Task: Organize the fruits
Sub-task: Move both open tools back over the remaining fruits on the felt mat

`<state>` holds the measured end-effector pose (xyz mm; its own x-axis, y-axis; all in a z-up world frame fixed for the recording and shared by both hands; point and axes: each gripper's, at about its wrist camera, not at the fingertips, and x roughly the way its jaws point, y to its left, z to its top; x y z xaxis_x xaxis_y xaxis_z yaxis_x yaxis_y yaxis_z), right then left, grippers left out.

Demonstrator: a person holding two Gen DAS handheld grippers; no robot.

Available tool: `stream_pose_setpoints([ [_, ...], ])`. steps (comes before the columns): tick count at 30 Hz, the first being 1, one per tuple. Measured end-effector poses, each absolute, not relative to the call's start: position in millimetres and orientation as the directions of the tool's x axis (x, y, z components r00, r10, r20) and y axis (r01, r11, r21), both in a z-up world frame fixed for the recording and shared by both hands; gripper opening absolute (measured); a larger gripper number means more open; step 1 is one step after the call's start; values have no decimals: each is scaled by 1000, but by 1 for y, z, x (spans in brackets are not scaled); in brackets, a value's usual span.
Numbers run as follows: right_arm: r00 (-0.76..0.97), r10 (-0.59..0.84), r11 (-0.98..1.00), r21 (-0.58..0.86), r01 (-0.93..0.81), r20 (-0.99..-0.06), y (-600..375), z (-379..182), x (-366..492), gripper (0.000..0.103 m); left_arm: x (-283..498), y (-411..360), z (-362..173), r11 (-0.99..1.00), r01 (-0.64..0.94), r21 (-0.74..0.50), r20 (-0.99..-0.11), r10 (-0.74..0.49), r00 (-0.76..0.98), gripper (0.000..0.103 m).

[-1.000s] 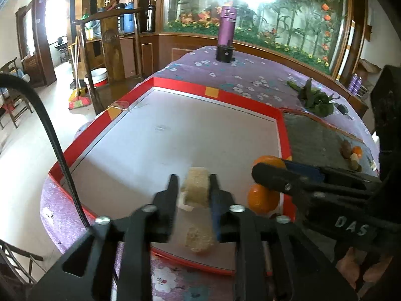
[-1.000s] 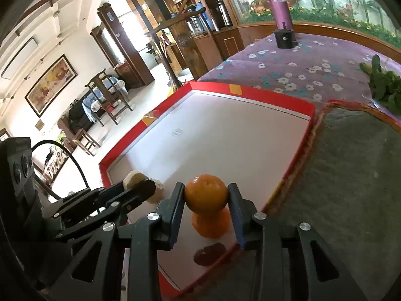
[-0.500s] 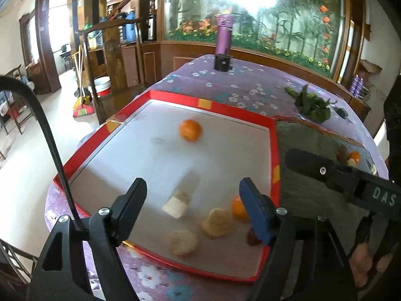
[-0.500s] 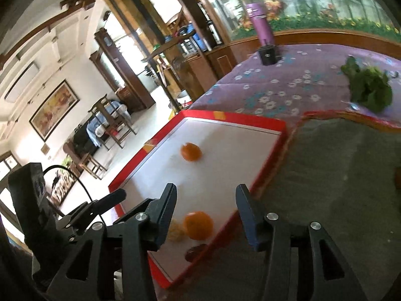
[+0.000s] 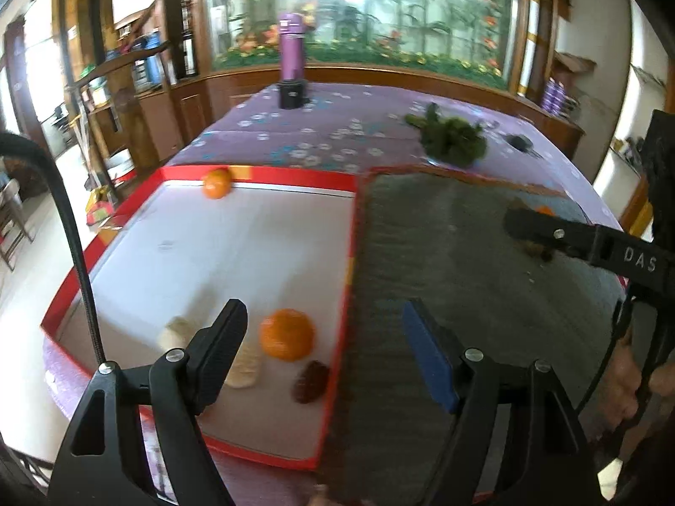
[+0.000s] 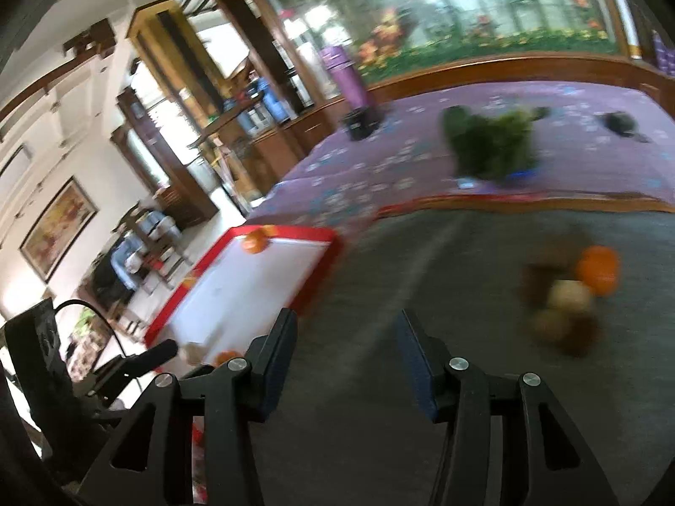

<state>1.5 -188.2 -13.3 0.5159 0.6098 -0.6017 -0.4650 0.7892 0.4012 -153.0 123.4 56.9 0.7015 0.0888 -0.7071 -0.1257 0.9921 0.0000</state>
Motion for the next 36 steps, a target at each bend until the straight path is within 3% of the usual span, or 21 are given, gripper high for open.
stream_pose_setpoints([
  [13, 679, 361, 925, 337, -175, -640, -378, -11, -2, 52, -146, 44, 59, 997, 70, 26, -732, -29, 680, 76],
  [21, 647, 353, 928, 343, -148, -676, -407, -23, 23, 52, -146, 16, 61, 990, 133, 40, -741, -60, 669, 76],
  [25, 625, 291, 952, 281, -118, -724, -404, -38, 34, 52, -146, 18, 62, 991, 126, 37, -739, -58, 671, 76],
  [29, 538, 407, 909, 383, -163, -738, -395, -46, 35, 52, -144, 23, 60, 993, 111, 31, -739, -52, 671, 76],
  [32, 495, 595, 803, 503, -321, -634, -379, -26, 22, 51, -142, 26, 59, 994, 104, 21, -743, -54, 667, 76],
  [36, 546, 572, 811, 520, -268, -612, -385, -13, 47, 51, -144, 26, 58, 994, 108, 22, -743, -56, 667, 76],
])
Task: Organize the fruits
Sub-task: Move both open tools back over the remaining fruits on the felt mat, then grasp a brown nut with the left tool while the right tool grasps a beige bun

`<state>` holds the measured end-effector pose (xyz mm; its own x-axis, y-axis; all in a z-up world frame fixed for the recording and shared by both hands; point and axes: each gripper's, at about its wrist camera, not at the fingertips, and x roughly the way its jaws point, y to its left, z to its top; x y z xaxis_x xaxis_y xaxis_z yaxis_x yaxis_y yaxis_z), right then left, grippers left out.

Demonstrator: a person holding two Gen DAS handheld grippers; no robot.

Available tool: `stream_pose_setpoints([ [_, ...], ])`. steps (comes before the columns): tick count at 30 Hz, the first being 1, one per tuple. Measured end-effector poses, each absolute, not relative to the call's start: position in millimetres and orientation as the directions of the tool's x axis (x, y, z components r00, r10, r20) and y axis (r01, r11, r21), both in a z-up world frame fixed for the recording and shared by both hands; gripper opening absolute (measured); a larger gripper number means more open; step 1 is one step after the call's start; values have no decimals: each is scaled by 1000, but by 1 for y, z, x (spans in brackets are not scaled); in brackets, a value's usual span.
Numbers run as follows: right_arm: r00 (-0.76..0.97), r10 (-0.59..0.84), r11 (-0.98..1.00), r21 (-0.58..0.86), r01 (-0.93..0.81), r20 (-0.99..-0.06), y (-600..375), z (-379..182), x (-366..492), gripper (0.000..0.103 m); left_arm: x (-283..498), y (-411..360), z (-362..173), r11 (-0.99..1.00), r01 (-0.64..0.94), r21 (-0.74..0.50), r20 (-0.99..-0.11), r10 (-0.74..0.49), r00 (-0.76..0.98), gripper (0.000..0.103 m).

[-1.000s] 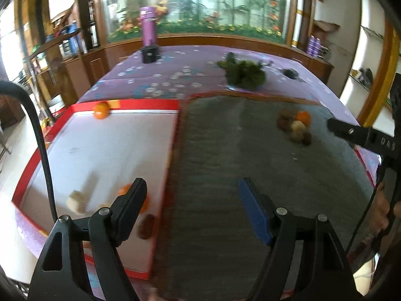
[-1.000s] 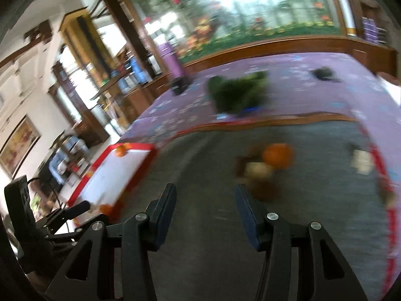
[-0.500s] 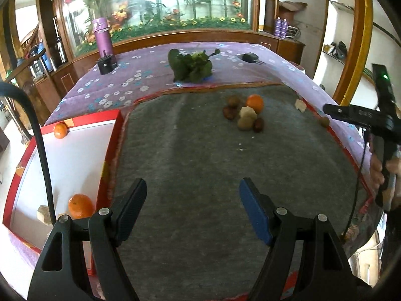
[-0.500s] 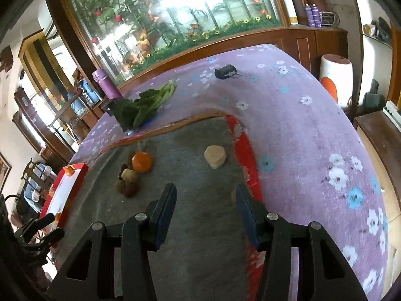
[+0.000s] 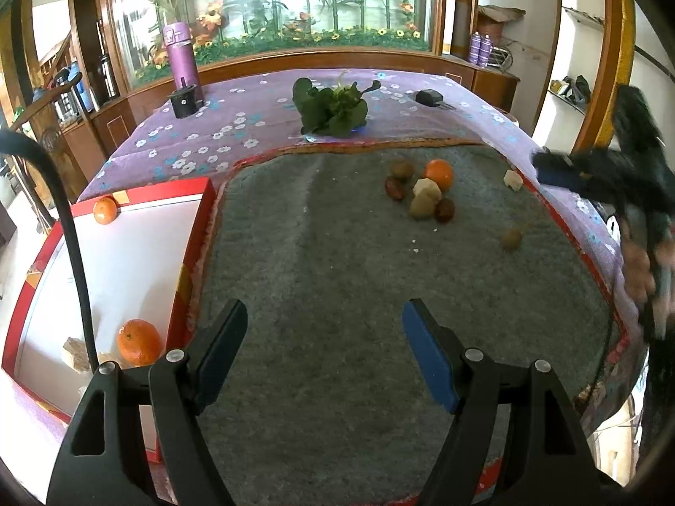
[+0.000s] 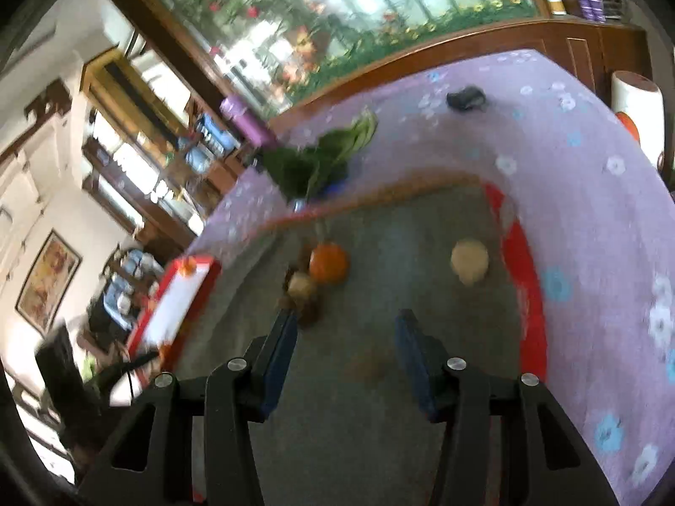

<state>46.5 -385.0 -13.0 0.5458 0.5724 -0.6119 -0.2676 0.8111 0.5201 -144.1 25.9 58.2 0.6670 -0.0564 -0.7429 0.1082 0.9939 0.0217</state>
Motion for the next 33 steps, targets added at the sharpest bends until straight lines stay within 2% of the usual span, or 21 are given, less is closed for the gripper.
stream_pose_setpoints([
  [3, 572, 457, 877, 453, -161, -681, -389, -18, 78, 53, -145, 27, 59, 994, 108, 21, -739, -57, 671, 76],
  [6, 559, 406, 900, 423, -107, -723, -385, -26, 96, 53, -145, 29, 58, 994, 108, 21, -742, -57, 668, 76],
  [12, 544, 269, 957, 282, -62, -795, -371, -41, 110, 52, -147, 28, 54, 993, 120, 21, -753, -63, 655, 76],
  [14, 541, 225, 972, 225, -68, -811, -367, -41, 106, 49, -147, 25, 53, 992, 128, 17, -755, -72, 652, 76],
  [19, 545, 83, 994, 29, -106, -835, -349, -43, 100, 32, -153, 16, 54, 985, 172, 7, -755, -108, 646, 76],
  [22, 555, 53, 993, -16, -119, -830, -345, -43, 93, 27, -154, 10, 55, 978, 209, -8, -752, -144, 643, 76],
  [25, 564, 115, 992, 64, -110, -818, -352, -40, 89, 27, -151, -1, 56, 962, 273, -32, -753, -202, 626, 76],
  [28, 565, 292, 954, 282, -107, -772, -367, -36, 76, 27, -147, -15, 59, 939, 342, -42, -747, -257, 613, 76],
  [29, 564, 377, 918, 378, -121, -734, -374, -36, 67, 27, -146, -21, 60, 929, 367, -44, -742, -276, 611, 76],
  [33, 600, 542, 806, 567, -171, -589, -397, -33, 34, 27, -141, -48, 61, 887, 458, -54, -732, -347, 586, 76],
])
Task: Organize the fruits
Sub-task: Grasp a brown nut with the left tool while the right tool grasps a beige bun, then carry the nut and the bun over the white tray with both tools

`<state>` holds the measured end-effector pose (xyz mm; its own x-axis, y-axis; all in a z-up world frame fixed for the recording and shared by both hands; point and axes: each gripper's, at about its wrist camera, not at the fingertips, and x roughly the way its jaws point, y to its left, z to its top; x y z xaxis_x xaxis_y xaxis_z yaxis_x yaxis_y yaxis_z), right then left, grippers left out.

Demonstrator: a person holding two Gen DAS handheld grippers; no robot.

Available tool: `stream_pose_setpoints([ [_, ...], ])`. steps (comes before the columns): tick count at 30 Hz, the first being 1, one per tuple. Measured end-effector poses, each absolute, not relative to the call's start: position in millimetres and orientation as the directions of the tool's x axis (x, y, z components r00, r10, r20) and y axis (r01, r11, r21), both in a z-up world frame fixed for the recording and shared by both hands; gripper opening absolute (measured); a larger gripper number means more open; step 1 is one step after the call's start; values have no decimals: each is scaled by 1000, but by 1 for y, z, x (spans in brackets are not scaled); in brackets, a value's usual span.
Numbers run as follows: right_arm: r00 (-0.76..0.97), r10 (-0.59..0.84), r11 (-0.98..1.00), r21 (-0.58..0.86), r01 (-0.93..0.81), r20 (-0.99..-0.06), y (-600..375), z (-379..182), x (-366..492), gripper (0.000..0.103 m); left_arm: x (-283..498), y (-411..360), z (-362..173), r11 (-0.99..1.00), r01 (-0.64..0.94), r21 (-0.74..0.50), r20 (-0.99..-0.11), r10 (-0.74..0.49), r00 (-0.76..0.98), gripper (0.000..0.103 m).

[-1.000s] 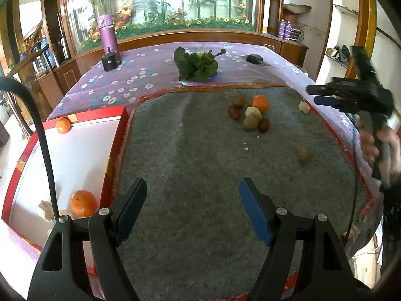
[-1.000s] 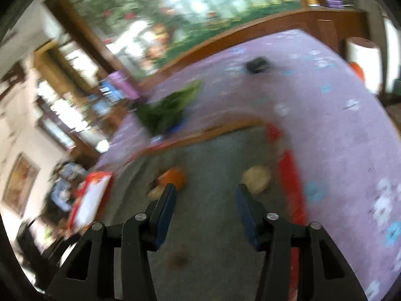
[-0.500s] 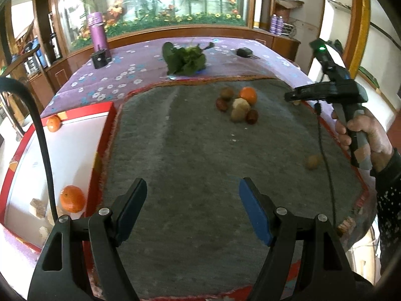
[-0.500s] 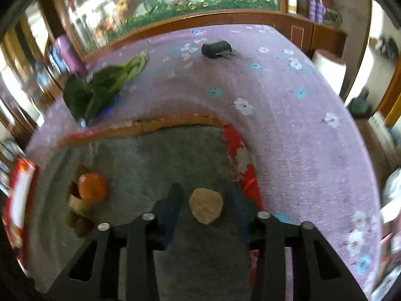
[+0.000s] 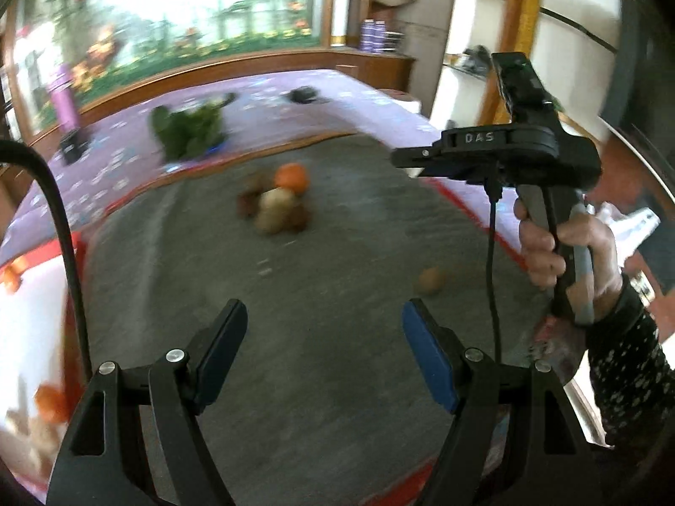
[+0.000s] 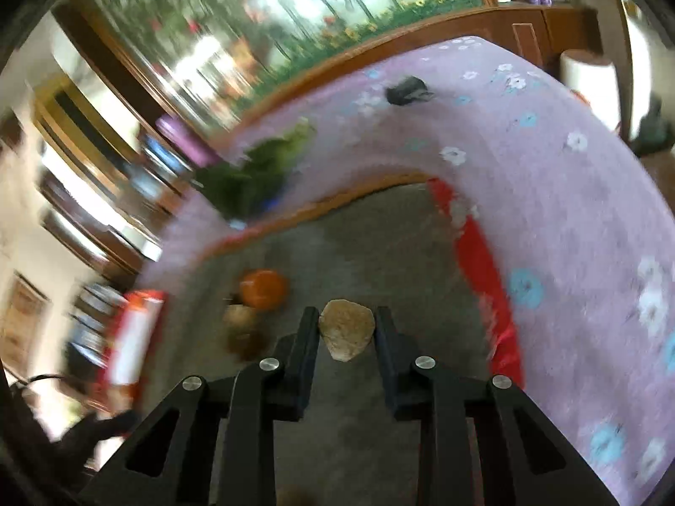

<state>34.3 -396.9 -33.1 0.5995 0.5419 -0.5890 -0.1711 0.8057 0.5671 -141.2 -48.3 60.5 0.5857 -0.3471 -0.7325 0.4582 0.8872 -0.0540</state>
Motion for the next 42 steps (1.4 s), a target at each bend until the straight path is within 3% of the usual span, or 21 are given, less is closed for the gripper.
stream_pose_setpoints([
  [5, 588, 684, 657, 715, -240, -431, -424, -38, 8, 27, -137, -83, 56, 853, 520, -37, -730, -378, 569, 76],
  [18, 573, 697, 636, 742, -214, -431, -425, -58, 15, 30, -116, -124, 27, 865, 501, -38, -804, -324, 499, 75],
  [21, 573, 698, 636, 740, -220, -429, -427, -57, 13, 30, -113, -130, 22, 860, 508, -40, -814, -322, 482, 60],
  [24, 568, 703, 633, 742, -222, -429, -427, -58, 13, 30, -113, -136, 20, 859, 511, -29, -813, -318, 488, 57],
  [27, 567, 701, 636, 739, -222, -433, -426, -59, 14, 30, -112, -136, 22, 857, 513, -37, -810, -327, 487, 38],
  [32, 563, 691, 652, 728, -214, -453, -424, -61, 17, 30, -117, -140, 21, 842, 539, -26, -804, -338, 489, 21],
  [42, 568, 680, 668, 710, -223, -463, -424, -58, 18, 30, -112, -120, 26, 872, 485, -68, -791, -343, 506, 19],
])
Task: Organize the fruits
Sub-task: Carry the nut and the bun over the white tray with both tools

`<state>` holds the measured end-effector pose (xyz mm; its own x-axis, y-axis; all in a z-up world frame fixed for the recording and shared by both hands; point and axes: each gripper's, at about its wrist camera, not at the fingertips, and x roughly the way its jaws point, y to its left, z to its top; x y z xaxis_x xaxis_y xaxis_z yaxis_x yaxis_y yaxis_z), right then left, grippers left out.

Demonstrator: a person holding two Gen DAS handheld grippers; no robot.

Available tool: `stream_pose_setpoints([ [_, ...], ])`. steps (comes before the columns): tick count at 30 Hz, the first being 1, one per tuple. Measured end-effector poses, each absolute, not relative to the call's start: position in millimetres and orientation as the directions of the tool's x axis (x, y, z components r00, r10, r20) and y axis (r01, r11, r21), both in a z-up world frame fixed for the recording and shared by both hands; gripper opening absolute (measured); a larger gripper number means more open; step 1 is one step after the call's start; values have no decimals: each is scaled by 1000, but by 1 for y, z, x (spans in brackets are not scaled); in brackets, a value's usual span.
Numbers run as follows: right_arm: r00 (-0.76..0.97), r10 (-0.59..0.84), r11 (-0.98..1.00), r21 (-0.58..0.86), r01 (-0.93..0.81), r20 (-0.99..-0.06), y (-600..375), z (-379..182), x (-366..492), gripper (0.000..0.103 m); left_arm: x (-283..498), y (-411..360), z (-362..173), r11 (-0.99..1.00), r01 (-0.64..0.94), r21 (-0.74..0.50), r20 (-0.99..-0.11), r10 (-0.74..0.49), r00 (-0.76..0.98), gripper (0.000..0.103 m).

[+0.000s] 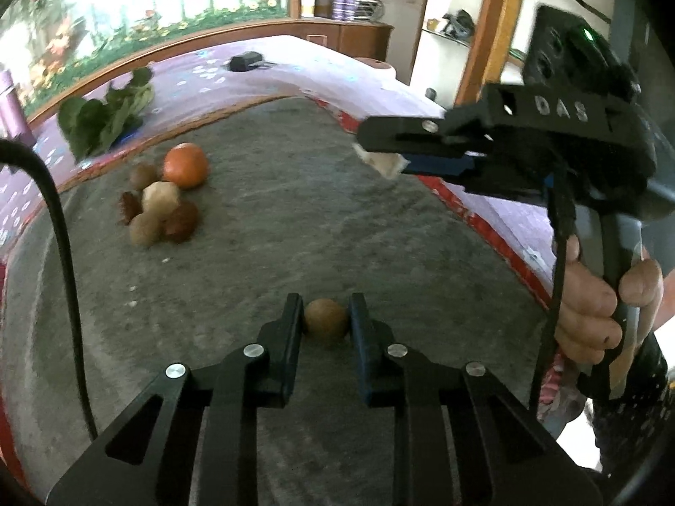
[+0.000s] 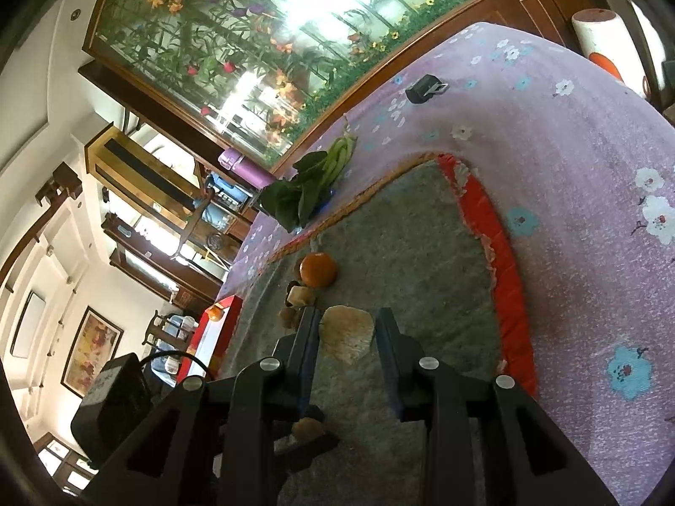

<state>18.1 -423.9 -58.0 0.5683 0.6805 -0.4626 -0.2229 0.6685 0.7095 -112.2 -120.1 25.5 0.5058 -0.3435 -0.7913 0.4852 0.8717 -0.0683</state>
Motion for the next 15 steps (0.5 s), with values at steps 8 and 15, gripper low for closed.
stream_pose_setpoints([
  [8, 586, 639, 724, 648, -238, -499, -416, -54, 14, 30, -118, -77, 48, 931, 364, -31, -738, -267, 620, 19],
  [15, 611, 576, 794, 547, -264, -542, -390, -39, 5, 30, -120, -31, 59, 978, 207, 33, -703, -125, 700, 19],
])
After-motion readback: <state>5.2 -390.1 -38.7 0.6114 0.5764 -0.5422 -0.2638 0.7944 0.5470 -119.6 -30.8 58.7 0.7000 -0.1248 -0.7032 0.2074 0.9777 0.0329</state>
